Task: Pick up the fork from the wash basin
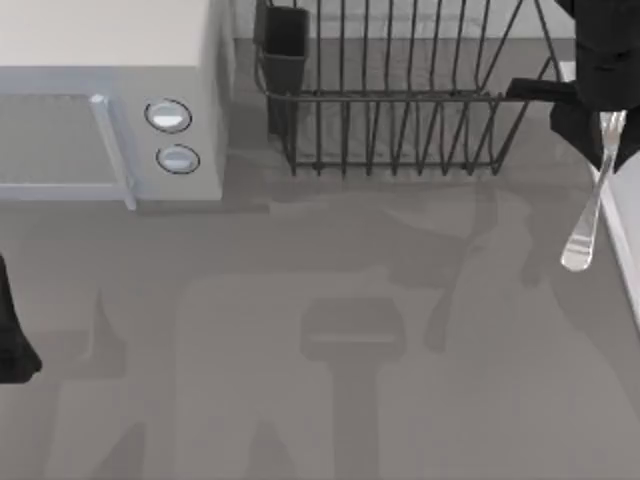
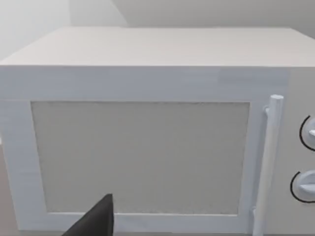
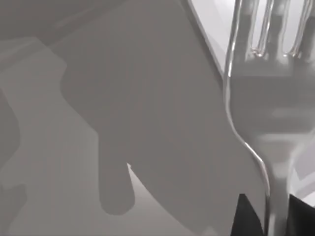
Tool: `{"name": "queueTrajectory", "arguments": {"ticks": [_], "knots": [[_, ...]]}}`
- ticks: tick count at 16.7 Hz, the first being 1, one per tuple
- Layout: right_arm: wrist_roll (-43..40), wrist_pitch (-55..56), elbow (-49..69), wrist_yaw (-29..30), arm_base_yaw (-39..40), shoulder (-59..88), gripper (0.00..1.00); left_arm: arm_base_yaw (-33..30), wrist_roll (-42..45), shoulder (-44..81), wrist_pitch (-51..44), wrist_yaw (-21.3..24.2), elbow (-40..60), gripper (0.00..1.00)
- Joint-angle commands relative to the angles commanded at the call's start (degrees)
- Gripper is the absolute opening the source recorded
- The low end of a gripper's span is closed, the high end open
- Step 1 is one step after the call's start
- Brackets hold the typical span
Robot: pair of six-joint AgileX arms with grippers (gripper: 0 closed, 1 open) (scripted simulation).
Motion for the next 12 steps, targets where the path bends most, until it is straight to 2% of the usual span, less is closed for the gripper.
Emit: {"name": "queueTrajectory", "arguments": {"ticks": [8, 12], "knots": [[-10.1, 21.0, -18.5, -11.8, 11.5, -3.5, 0.00, 0.0, 0.0, 0.0, 0.0, 0.0, 0.0, 1.00], [-11.7, 23.5, -21.0, -13.6, 13.3, -4.0, 0.00, 0.0, 0.0, 0.0, 0.0, 0.0, 0.0, 1.00]]}}
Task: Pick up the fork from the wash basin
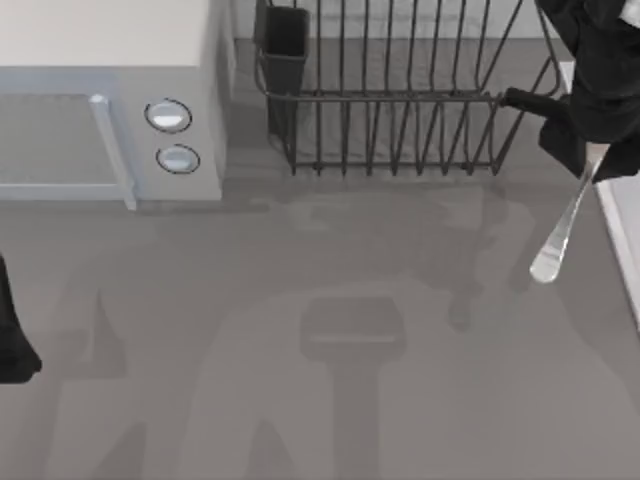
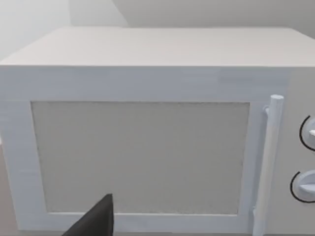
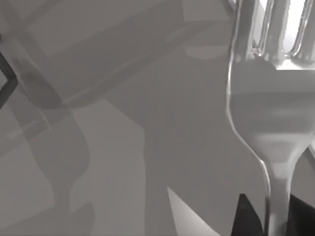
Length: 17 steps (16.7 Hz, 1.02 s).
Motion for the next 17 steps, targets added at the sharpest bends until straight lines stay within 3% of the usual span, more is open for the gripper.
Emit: {"name": "queueTrajectory", "arguments": {"ticks": [2, 15, 17], "knots": [[0.0, 0.0, 0.0, 0.0, 0.0, 0.0, 0.00, 0.0, 0.0, 0.0, 0.0, 0.0, 0.0, 1.00], [0.0, 0.0, 0.0, 0.0, 0.0, 0.0, 0.98, 0.0, 0.0, 0.0, 0.0, 0.0, 0.0, 1.00], [0.0, 0.0, 0.0, 0.0, 0.0, 0.0, 1.00, 0.0, 0.0, 0.0, 0.0, 0.0, 0.0, 1.00]]}}
